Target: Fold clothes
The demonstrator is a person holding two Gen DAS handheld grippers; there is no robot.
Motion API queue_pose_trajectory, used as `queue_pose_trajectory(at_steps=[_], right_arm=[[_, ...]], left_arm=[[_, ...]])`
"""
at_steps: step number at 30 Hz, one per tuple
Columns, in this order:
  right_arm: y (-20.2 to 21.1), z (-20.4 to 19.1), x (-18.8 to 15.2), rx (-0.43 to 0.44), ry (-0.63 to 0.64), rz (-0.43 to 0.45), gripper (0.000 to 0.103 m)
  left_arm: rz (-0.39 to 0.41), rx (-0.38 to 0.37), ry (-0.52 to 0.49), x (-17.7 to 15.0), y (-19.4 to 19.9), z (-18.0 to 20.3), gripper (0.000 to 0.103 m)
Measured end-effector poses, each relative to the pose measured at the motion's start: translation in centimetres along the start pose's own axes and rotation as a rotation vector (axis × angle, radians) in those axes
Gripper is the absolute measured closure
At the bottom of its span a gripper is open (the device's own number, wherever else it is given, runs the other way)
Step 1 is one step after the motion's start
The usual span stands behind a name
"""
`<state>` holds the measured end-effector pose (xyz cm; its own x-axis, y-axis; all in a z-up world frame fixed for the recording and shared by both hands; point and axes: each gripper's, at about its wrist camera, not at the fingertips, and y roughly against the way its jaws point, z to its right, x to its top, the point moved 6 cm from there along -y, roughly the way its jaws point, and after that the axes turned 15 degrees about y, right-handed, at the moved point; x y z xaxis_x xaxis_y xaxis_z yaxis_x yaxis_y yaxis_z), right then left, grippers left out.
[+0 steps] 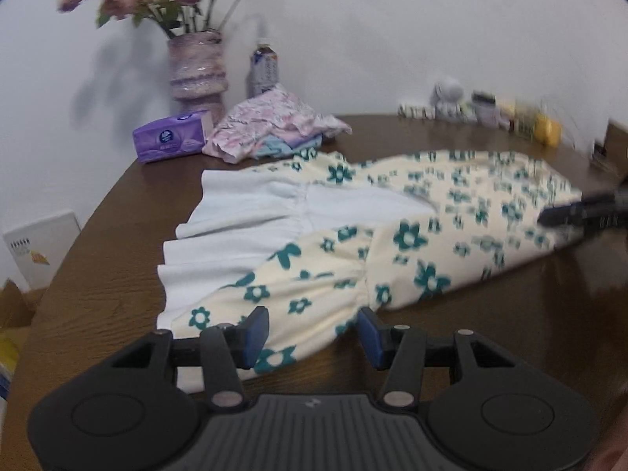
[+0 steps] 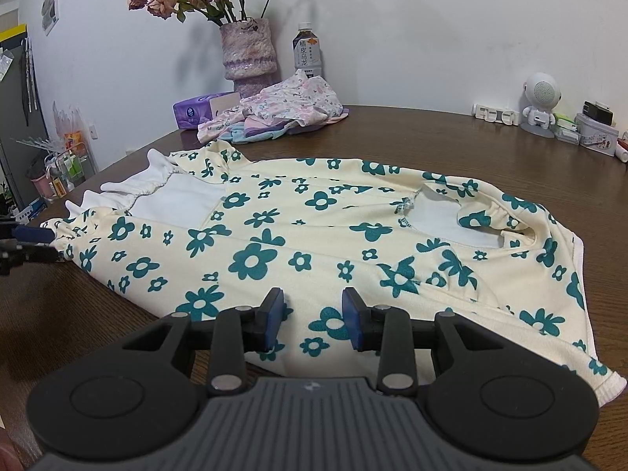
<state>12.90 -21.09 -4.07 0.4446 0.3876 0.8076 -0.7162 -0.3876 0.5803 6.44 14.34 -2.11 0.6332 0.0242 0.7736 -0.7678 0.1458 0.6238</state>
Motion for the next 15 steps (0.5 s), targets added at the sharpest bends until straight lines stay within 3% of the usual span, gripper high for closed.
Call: queue_pose_trajectory(at_steps=[1,4,7,15], right_arm=[[0.0,0.0,0.0,0.000,-0.001,0.000,0.070],[0.0,0.0,0.0,0.001,-0.001,0.000,0.070],[0.0,0.0,0.0,0.001,-0.001,0.000,0.070],[0.1,-0.1,-0.1,0.002,0.004,0.000,0.070]], left_arm=[[0.002,0.021,-0.021,-0.1,-0.3,-0.1,0.057],[0.003,0.052,-0.021,0.3,-0.8,-1.1,0.089],[0.010,0.078,0.010,0.8,-1.3,-2.3,0.096],[0.025,0.119,0.084,1.4,-1.5,-4.7,0.097]])
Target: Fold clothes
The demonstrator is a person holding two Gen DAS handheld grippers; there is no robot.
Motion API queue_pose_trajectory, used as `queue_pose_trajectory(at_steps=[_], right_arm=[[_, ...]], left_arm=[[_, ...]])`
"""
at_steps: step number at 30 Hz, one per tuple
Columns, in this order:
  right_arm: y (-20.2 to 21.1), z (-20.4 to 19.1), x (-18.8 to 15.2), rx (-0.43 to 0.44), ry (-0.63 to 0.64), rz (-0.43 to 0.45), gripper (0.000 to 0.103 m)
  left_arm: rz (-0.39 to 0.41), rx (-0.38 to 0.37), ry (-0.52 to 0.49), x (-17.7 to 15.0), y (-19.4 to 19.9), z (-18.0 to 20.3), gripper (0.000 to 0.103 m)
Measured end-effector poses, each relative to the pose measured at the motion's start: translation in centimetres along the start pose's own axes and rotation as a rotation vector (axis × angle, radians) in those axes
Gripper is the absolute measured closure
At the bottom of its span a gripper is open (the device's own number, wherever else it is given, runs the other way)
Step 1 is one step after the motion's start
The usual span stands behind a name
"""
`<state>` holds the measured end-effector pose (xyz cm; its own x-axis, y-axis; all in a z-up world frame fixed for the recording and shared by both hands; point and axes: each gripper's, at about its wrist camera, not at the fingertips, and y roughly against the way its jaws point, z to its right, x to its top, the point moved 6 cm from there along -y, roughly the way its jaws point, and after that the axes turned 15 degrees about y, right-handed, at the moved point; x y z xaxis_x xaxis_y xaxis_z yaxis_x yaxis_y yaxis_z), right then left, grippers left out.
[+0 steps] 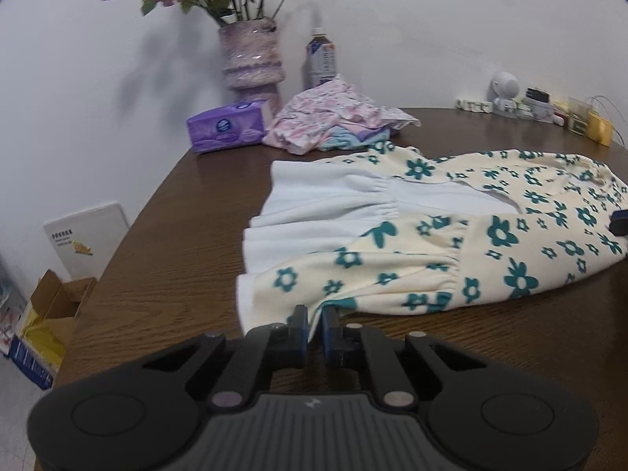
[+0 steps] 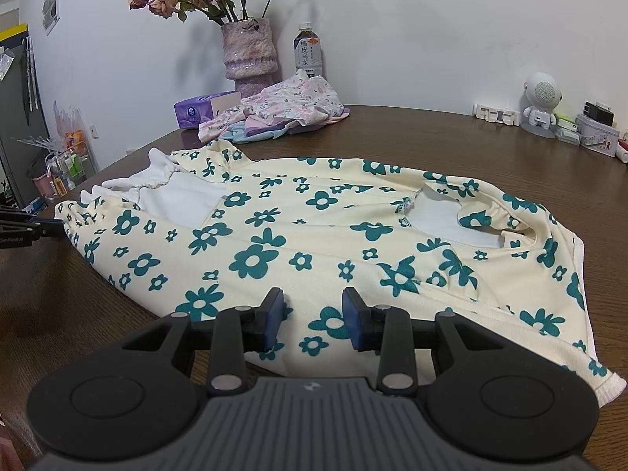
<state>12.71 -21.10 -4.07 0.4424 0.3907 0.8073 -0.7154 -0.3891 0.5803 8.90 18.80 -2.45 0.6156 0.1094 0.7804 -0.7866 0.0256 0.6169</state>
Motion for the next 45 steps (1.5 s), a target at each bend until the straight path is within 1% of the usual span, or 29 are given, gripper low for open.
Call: queue_pose_trajectory(at_steps=[6,9,11,13,15,17,18,19,20,21,23,25,28,30,34,35,37,39,43,44,45], right_arm=[[0.0,0.0,0.0,0.000,0.001,0.000,0.070],[0.0,0.0,0.0,0.001,0.000,0.001,0.069],[0.0,-0.1,0.0,0.002,0.000,0.001,0.069],[0.0,-0.1,0.0,0.003,0.003,0.001,0.068],[0.0,-0.2,0.0,0.002,0.010,0.000,0.067],[-0.1,-0.3,0.1,0.001,0.016,-0.001,0.066],[-0.1,-0.3,0.1,0.000,0.019,-0.002,0.066],[-0.2,-0.3,0.1,-0.002,0.022,-0.003,0.066],[-0.1,-0.3,0.1,-0.002,0.023,-0.002,0.066],[-0.1,-0.3,0.1,-0.003,0.024,-0.002,0.066],[-0.1,-0.4,0.1,-0.003,0.025,-0.002,0.066],[-0.1,-0.4,0.1,-0.003,0.024,-0.002,0.066],[0.0,-0.3,0.1,-0.002,0.016,0.003,0.065],[0.2,-0.1,0.1,-0.003,-0.007,0.015,0.065],[0.9,0.8,-0.2,-0.050,-0.052,0.020,0.059],[1.0,1.1,-0.3,-0.062,-0.060,0.018,0.059],[1.3,1.7,-0.4,-0.087,-0.075,0.014,0.054],[0.9,1.8,-0.7,-0.098,-0.069,-0.008,0.053],[0.5,1.4,-0.8,-0.108,-0.043,-0.026,0.045],[0.4,1.3,-0.8,-0.109,-0.040,-0.029,0.044],[0.3,1.2,-0.8,-0.108,-0.034,-0.032,0.042]], left_arm=[[0.001,0.035,0.050,-0.3,0.8,-0.8,0.096],[0.013,0.059,0.050,-0.1,1.4,-0.6,0.094],[0.037,0.105,0.067,0.3,1.9,-1.1,0.092],[0.079,0.164,0.106,0.9,2.5,-2.0,0.091],[0.124,0.177,0.143,1.7,3.2,-2.1,0.083],[0.156,0.117,0.157,2.3,3.5,-0.7,0.063],[0.170,0.080,0.162,2.6,3.6,0.2,0.057],[0.174,0.036,0.165,2.8,3.5,1.3,0.048],[0.169,-0.012,0.163,2.8,3.3,2.6,0.042],[0.160,-0.061,0.156,2.8,2.9,4.0,0.040],[0.135,-0.152,0.140,2.6,1.9,7.0,0.030],[0.104,-0.222,0.121,2.4,0.8,9.8,0.028],[0.067,-0.282,0.103,1.8,-0.4,13.4,0.023],[0.053,-0.280,0.097,1.7,-1.1,14.7,0.020],[0.026,-0.263,0.082,1.5,-2.5,17.1,0.017],[0.016,-0.251,0.081,1.3,-2.8,17.4,0.016],[-0.006,-0.219,0.082,0.9,-3.5,17.8,0.015],[-0.020,-0.194,0.082,0.5,-4.0,18.0,0.014],[-0.030,-0.193,0.092,0.2,-4.2,18.1,0.002],[-0.033,-0.195,0.092,0.1,-4.2,18.1,0.000],[-0.036,-0.197,0.093,0.1,-4.2,18.1,0.000]])
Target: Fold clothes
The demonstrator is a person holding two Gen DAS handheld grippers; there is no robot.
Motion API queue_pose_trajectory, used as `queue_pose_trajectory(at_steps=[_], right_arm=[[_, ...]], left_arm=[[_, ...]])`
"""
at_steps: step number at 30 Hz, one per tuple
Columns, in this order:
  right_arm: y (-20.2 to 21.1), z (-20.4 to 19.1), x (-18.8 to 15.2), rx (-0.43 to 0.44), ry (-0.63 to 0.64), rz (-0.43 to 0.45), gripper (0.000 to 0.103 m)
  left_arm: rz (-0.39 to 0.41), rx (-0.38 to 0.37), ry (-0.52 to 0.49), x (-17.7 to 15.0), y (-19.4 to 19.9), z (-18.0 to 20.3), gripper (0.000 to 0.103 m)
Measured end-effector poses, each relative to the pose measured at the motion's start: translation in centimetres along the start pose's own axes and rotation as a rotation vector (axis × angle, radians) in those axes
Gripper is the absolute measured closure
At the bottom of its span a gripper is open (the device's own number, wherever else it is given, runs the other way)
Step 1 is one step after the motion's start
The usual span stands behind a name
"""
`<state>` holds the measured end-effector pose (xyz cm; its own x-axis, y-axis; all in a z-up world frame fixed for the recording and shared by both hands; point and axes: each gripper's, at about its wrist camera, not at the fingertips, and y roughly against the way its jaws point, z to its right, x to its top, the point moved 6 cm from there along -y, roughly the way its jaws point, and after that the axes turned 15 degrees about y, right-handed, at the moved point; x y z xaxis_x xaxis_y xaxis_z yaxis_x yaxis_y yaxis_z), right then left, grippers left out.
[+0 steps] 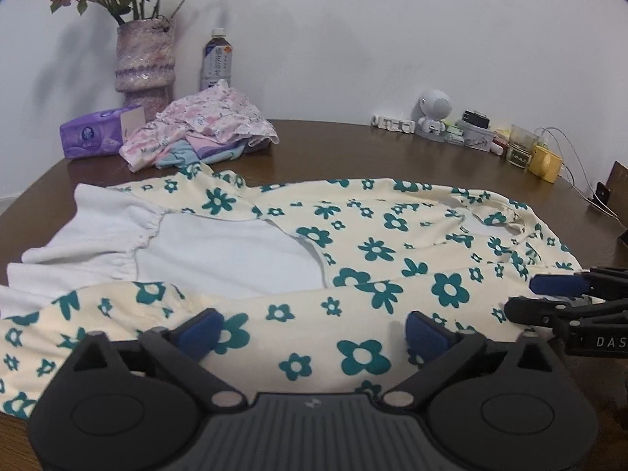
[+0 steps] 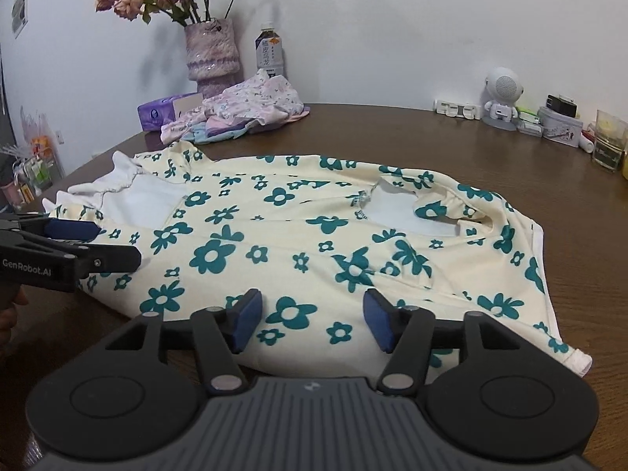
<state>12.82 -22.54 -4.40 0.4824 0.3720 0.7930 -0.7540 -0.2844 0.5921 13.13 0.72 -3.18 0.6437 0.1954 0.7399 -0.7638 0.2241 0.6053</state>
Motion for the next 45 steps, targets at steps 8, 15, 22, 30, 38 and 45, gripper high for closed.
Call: queue_pose_trajectory(at_steps=[8,15,22,30,38,45], right_arm=[[-0.1,-0.3,0.0,0.002,0.013,-0.015,0.024],[-0.3,-0.6,0.0,0.004,0.027,-0.024,0.018],[-0.4,-0.8,0.1,0.009,0.039,-0.034,0.010],[-0.7,-1.1,0.0,0.019,0.047,-0.046,0.002],[-0.7,-1.1,0.0,0.021,0.048,-0.047,0.001],[-0.7,-1.1,0.0,0.025,0.043,-0.044,0.001]], left_arm=[[-0.004,-0.008,0.000,-0.1,-0.2,0.1,0.000],[-0.009,0.003,-0.018,-0.1,-0.4,0.2,0.000],[-0.007,-0.003,-0.014,-0.1,-0.4,0.2,0.000],[-0.006,-0.010,-0.005,-0.1,-0.3,0.1,0.000],[-0.005,-0.013,-0.002,-0.1,-0.3,0.1,0.000],[-0.003,-0.024,0.008,-0.1,-0.2,-0.1,0.000]])
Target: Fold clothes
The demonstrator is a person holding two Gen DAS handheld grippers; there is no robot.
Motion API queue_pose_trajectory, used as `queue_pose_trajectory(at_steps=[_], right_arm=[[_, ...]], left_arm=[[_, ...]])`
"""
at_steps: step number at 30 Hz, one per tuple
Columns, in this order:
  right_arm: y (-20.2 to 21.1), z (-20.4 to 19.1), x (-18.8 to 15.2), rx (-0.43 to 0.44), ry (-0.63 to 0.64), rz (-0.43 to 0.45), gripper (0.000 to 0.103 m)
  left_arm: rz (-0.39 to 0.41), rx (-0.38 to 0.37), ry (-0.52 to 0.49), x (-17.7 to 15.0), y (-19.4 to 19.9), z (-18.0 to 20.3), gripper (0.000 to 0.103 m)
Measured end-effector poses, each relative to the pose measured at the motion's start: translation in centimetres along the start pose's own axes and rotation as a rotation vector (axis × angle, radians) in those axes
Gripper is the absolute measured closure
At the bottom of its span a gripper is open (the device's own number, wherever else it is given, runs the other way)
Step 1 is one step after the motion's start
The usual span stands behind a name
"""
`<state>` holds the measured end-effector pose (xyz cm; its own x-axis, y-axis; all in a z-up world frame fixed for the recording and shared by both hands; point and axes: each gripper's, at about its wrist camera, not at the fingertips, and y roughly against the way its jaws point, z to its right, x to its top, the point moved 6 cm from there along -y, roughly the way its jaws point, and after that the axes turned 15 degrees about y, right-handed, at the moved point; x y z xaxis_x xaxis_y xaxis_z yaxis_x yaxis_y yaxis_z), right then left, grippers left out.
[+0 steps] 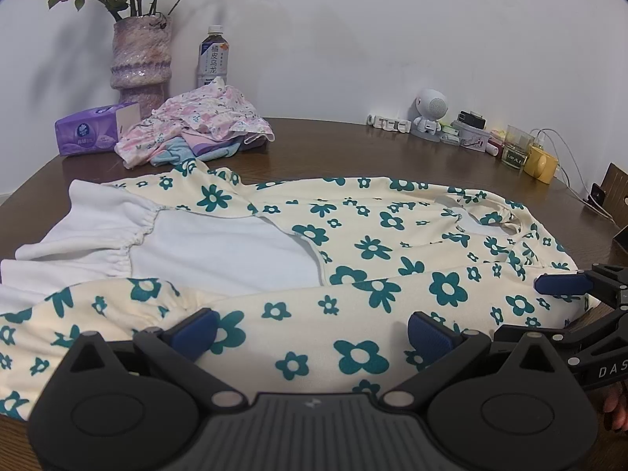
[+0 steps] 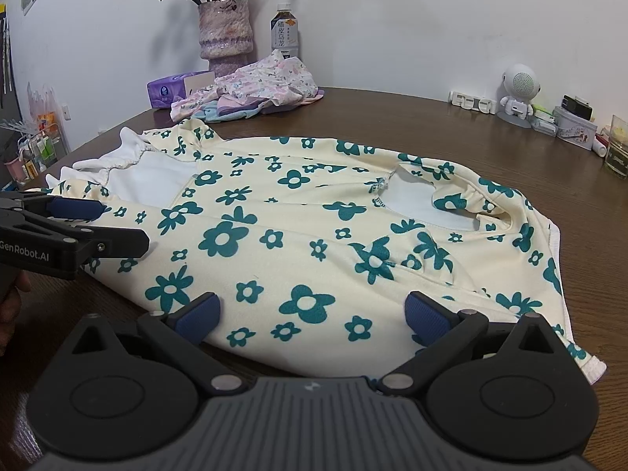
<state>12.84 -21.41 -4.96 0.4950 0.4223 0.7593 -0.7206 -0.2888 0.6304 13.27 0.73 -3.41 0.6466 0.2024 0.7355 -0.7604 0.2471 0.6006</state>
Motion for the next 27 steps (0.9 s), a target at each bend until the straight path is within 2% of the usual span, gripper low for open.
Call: queue_pose_trajectory(at_steps=[14,18,22,27], right_arm=[[0.0,0.0,0.0,-0.001,0.009,0.000,0.001],[0.2,0.0,0.2,-0.010,0.020,-0.007,0.001],[1.9,0.3,1.1,-0.042,0.033,0.034,0.001],[3.5,1.6,1.6,-0.082,0.038,0.054,0.001]], left_arm=[[0.012,-0.011,0.020,0.2,0.1,-0.2,0.000],[0.054,-0.018,-0.004,1.0,1.1,0.4,0.000],[0.117,-0.034,-0.048,2.5,3.0,1.4,0.000],[0.124,-0.011,-0.057,4.2,4.1,1.5,0.000]])
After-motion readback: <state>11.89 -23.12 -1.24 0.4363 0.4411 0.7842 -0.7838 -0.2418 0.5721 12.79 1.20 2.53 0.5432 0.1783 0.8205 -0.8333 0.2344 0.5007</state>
